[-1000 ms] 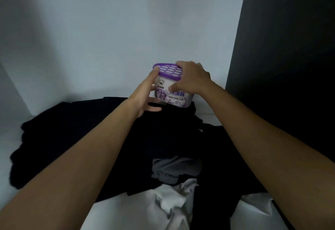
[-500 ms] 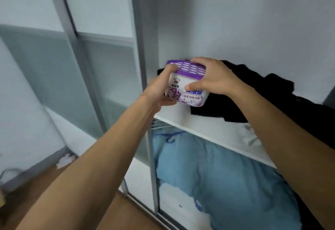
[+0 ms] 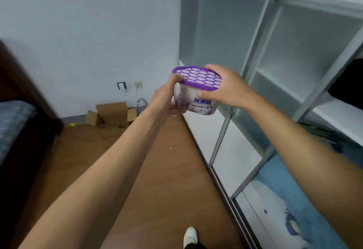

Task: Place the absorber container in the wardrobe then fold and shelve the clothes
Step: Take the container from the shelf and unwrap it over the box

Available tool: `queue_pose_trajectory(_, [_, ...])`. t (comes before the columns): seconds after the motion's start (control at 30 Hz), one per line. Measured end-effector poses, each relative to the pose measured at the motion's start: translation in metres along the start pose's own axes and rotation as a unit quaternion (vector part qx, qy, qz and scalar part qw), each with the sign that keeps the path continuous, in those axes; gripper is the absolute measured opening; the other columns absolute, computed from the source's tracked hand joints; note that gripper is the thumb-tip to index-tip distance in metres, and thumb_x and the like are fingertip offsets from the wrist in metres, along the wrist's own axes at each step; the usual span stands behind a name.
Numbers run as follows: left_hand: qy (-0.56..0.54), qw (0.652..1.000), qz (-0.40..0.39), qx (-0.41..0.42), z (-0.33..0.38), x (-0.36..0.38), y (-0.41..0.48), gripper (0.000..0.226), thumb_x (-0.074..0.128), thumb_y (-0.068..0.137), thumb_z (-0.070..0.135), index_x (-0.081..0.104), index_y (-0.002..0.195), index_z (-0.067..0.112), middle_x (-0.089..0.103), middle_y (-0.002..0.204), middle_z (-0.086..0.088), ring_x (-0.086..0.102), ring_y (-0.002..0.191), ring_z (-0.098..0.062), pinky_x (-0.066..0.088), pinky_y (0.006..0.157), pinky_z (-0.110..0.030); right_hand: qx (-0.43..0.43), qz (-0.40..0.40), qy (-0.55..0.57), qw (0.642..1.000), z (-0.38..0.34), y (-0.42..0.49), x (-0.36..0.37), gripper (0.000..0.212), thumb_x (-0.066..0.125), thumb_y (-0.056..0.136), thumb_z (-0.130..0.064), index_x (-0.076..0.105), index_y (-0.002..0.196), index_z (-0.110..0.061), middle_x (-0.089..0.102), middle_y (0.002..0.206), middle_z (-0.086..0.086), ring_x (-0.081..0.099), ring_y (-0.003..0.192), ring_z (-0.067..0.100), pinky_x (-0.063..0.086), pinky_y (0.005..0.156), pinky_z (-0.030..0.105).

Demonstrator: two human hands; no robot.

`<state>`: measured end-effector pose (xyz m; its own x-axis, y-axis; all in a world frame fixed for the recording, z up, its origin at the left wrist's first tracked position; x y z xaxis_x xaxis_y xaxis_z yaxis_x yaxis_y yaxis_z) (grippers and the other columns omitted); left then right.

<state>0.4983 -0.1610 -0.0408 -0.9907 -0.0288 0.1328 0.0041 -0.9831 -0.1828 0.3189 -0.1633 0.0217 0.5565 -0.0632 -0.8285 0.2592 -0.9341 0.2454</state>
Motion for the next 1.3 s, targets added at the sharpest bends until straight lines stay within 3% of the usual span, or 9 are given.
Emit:
queue_pose_trajectory(0.13, [-0.030, 0.997, 0.068, 0.007, -0.011, -0.096, 0.024, 0.052, 0.063, 0.072, 0.055, 0.066, 0.111, 0.021, 0.073, 0.112, -0.011, 0.076, 0.086, -0.028, 0.060, 0.085, -0.051, -0.071, -0.070, 0.047, 0.994, -0.046, 0.065, 0.076, 0.094, 0.086, 0.067, -0.048, 0.043, 0.146, -0.021, 0.053, 0.139, -0.001, 0.052, 0.120, 0.016, 0.046, 0.102, 0.036])
queue_pose_trajectory(0.23, [-0.045, 0.992, 0.117, -0.002, -0.017, -0.159, 0.055, 0.055, 0.060, 0.074, 0.057, 0.067, 0.113, 0.020, 0.076, 0.107, -0.006, 0.076, 0.088, -0.028, 0.061, 0.084, -0.046, -0.098, -0.104, 0.125, 0.982, -0.066, 0.116, 0.131, 0.099, 0.088, 0.068, -0.045, 0.038, 0.150, -0.022, 0.049, 0.143, -0.003, 0.051, 0.123, 0.012, 0.048, 0.100, 0.028])
queue_pose_trajectory(0.37, [-0.094, 0.978, 0.183, -0.026, -0.021, -0.227, 0.115, 0.066, 0.058, 0.072, 0.057, 0.065, 0.123, 0.017, 0.076, 0.109, -0.008, 0.074, 0.090, -0.035, 0.062, 0.078, -0.044, -0.066, -0.154, 0.290, 0.942, -0.073, 0.193, 0.204, 0.102, 0.090, 0.070, -0.034, 0.030, 0.152, -0.028, 0.049, 0.139, -0.008, 0.056, 0.120, 0.003, 0.054, 0.088, 0.017])
queue_pose_trajectory(0.53, [-0.122, 0.964, 0.237, -0.011, -0.007, -0.289, 0.205, 0.055, 0.057, 0.087, 0.049, 0.059, 0.131, 0.015, 0.075, 0.112, -0.005, 0.073, 0.095, -0.035, 0.059, 0.069, -0.038, -0.046, -0.221, 0.379, 0.897, -0.084, 0.302, 0.267, 0.091, 0.087, 0.070, -0.031, 0.033, 0.143, -0.032, 0.052, 0.130, -0.015, 0.057, 0.110, -0.012, 0.055, 0.076, 0.014])
queue_pose_trajectory(0.7, [-0.146, 0.955, 0.259, -0.013, 0.011, -0.344, 0.281, 0.055, 0.055, 0.089, 0.048, 0.059, 0.131, 0.013, 0.075, 0.106, -0.005, 0.072, 0.096, -0.033, 0.061, 0.079, -0.042, -0.042, -0.265, 0.381, 0.885, -0.110, 0.402, 0.307, 0.101, 0.081, 0.064, -0.053, 0.030, 0.148, -0.030, 0.053, 0.134, -0.007, 0.059, 0.118, 0.009, 0.059, 0.086, 0.028])
queue_pose_trajectory(0.87, [-0.149, 0.950, 0.273, -0.011, 0.020, -0.409, 0.352, 0.061, 0.055, 0.084, 0.052, 0.057, 0.131, 0.014, 0.073, 0.109, -0.007, 0.071, 0.095, -0.031, 0.060, 0.086, -0.045, -0.035, -0.298, 0.390, 0.870, -0.136, 0.490, 0.362, 0.084, 0.081, 0.066, -0.047, 0.038, 0.137, -0.032, 0.058, 0.130, -0.006, 0.062, 0.116, 0.013, 0.061, 0.086, 0.033])
queue_pose_trajectory(1.0, [-0.166, 0.950, 0.266, -0.014, 0.025, -0.466, 0.414, 0.072, 0.061, 0.072, 0.054, 0.055, 0.133, 0.016, 0.070, 0.116, -0.007, 0.069, 0.104, -0.032, 0.060, 0.080, -0.041, -0.035, -0.297, 0.373, 0.879, -0.151, 0.554, 0.410, 0.075, 0.082, 0.073, -0.043, 0.043, 0.136, -0.031, 0.061, 0.128, -0.009, 0.063, 0.114, 0.010, 0.061, 0.084, 0.031])
queue_pose_trajectory(1.13, [-0.151, 0.962, 0.225, -0.014, 0.034, -0.524, 0.482, 0.076, 0.066, 0.067, 0.054, 0.053, 0.133, 0.019, 0.070, 0.115, -0.002, 0.068, 0.107, -0.031, 0.059, 0.075, -0.037, -0.042, -0.288, 0.333, 0.897, -0.165, 0.623, 0.448, 0.080, 0.081, 0.064, -0.050, 0.044, 0.133, -0.032, 0.059, 0.125, -0.013, 0.062, 0.114, 0.009, 0.061, 0.081, 0.028])
queue_pose_trajectory(1.3, [-0.108, 0.975, 0.191, -0.027, 0.042, -0.590, 0.569, 0.078, 0.068, 0.063, 0.054, 0.051, 0.132, 0.023, 0.068, 0.121, 0.001, 0.066, 0.111, -0.026, 0.058, 0.092, -0.043, -0.056, -0.294, 0.274, 0.914, -0.178, 0.705, 0.495, 0.084, 0.084, 0.065, -0.046, 0.040, 0.134, -0.030, 0.055, 0.122, -0.018, 0.059, 0.115, 0.007, 0.059, 0.077, 0.018])
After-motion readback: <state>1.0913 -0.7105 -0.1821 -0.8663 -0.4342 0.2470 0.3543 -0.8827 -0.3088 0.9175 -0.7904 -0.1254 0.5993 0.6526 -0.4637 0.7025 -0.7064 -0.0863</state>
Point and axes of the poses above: each hand's wrist, its own y-axis towards the middle knuckle, its own x-axis out of the palm, z = x × y, the point moved 5 cm from there along y, towards the middle knuckle
